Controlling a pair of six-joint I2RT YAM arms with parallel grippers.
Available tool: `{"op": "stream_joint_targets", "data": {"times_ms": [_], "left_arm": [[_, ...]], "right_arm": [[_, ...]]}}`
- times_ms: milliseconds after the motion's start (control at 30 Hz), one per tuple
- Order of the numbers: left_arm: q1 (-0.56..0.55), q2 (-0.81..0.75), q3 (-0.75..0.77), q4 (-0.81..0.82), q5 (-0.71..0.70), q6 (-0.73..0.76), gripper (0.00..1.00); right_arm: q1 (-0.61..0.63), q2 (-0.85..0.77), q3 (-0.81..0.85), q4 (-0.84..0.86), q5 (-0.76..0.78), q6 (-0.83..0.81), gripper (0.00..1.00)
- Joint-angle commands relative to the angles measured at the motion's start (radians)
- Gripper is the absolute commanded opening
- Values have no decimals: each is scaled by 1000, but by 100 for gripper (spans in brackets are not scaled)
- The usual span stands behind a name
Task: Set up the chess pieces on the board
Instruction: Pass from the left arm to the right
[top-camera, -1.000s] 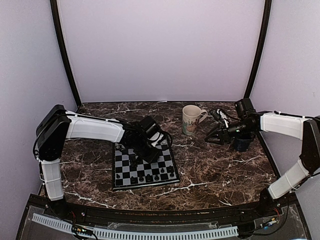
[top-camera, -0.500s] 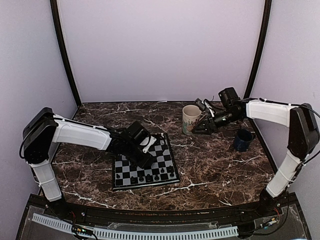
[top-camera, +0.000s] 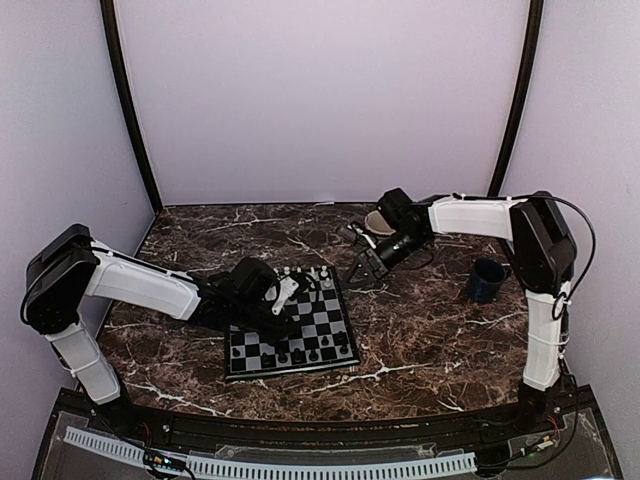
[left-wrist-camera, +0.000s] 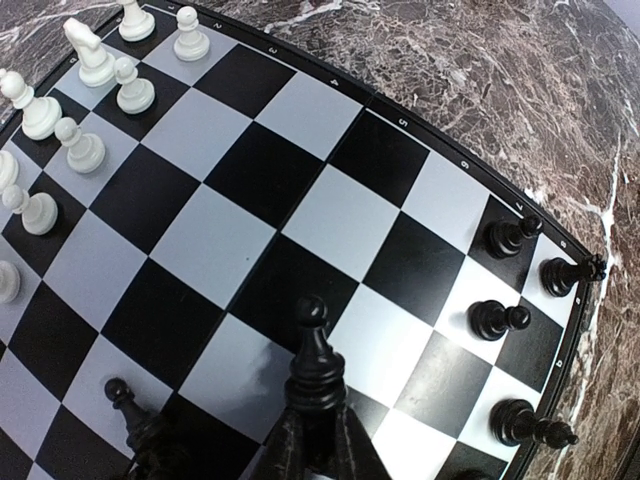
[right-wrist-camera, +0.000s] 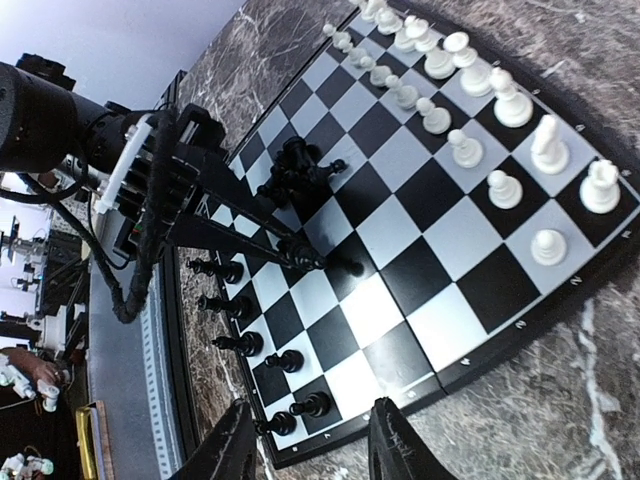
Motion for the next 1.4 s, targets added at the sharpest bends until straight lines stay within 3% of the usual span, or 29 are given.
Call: {"op": "stream_joint_targets", "data": {"times_ms": [0, 267, 700, 1000, 1367], "left_arm": [[6, -48, -53, 88, 11, 17, 12], [6, -64, -87, 139, 24, 39, 14], [6, -77, -108, 192, 26, 40, 14], [6, -88, -112, 202, 29, 37, 14], [6, -70, -98, 213, 43, 37, 15]], "right_arm": [[53, 65, 88, -65, -17, 40, 39], [86, 206, 261, -137, -18, 79, 39], [163, 300, 333, -134, 28, 123, 39], [170, 336, 345, -129, -48, 143, 39], [182, 354, 359, -123, -114, 143, 28]]}}
